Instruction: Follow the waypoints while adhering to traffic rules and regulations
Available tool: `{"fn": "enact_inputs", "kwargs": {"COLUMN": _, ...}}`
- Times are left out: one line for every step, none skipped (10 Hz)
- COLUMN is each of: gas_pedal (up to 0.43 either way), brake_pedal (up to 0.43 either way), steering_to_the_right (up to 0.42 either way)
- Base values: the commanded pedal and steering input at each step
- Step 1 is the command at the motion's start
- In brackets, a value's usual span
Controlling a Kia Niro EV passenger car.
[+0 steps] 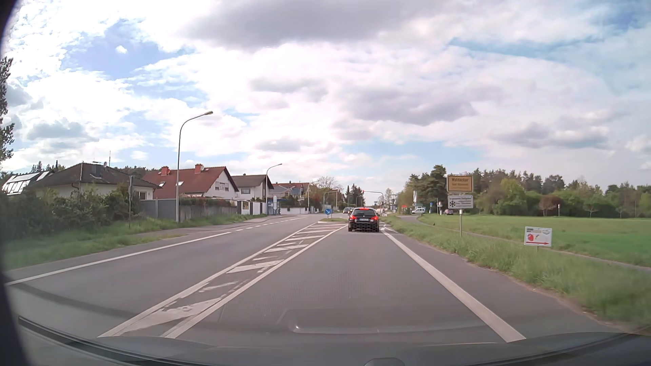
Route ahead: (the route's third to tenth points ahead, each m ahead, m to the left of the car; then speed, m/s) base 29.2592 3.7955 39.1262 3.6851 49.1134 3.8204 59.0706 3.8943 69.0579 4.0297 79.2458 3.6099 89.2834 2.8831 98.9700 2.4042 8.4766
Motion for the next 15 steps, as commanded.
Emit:
{"fn": "enact_inputs", "kwargs": {"gas_pedal": 0.000, "brake_pedal": 0.207, "steering_to_the_right": 0.010}}
{"fn": "enact_inputs", "kwargs": {"gas_pedal": 0.000, "brake_pedal": 0.213, "steering_to_the_right": 0.010}}
{"fn": "enact_inputs", "kwargs": {"gas_pedal": 0.000, "brake_pedal": 0.220, "steering_to_the_right": 0.010}}
{"fn": "enact_inputs", "kwargs": {"gas_pedal": 0.000, "brake_pedal": 0.220, "steering_to_the_right": 0.009}}
{"fn": "enact_inputs", "kwargs": {"gas_pedal": 0.000, "brake_pedal": 0.220, "steering_to_the_right": 0.009}}
{"fn": "enact_inputs", "kwargs": {"gas_pedal": 0.000, "brake_pedal": 0.226, "steering_to_the_right": 0.007}}
{"fn": "enact_inputs", "kwargs": {"gas_pedal": 0.000, "brake_pedal": 0.226, "steering_to_the_right": 0.005}}
{"fn": "enact_inputs", "kwargs": {"gas_pedal": 0.000, "brake_pedal": 0.232, "steering_to_the_right": 0.004}}
{"fn": "enact_inputs", "kwargs": {"gas_pedal": 0.000, "brake_pedal": 0.232, "steering_to_the_right": 0.004}}
{"fn": "enact_inputs", "kwargs": {"gas_pedal": 0.000, "brake_pedal": 0.232, "steering_to_the_right": 0.004}}
{"fn": "enact_inputs", "kwargs": {"gas_pedal": 0.000, "brake_pedal": 0.232, "steering_to_the_right": 0.004}}
{"fn": "enact_inputs", "kwargs": {"gas_pedal": 0.000, "brake_pedal": 0.238, "steering_to_the_right": 0.004}}
{"fn": "enact_inputs", "kwargs": {"gas_pedal": 0.000, "brake_pedal": 0.238, "steering_to_the_right": 0.004}}
{"fn": "enact_inputs", "kwargs": {"gas_pedal": 0.000, "brake_pedal": 0.244, "steering_to_the_right": 0.004}}
{"fn": "enact_inputs", "kwargs": {"gas_pedal": 0.000, "brake_pedal": 0.244, "steering_to_the_right": 0.004}}
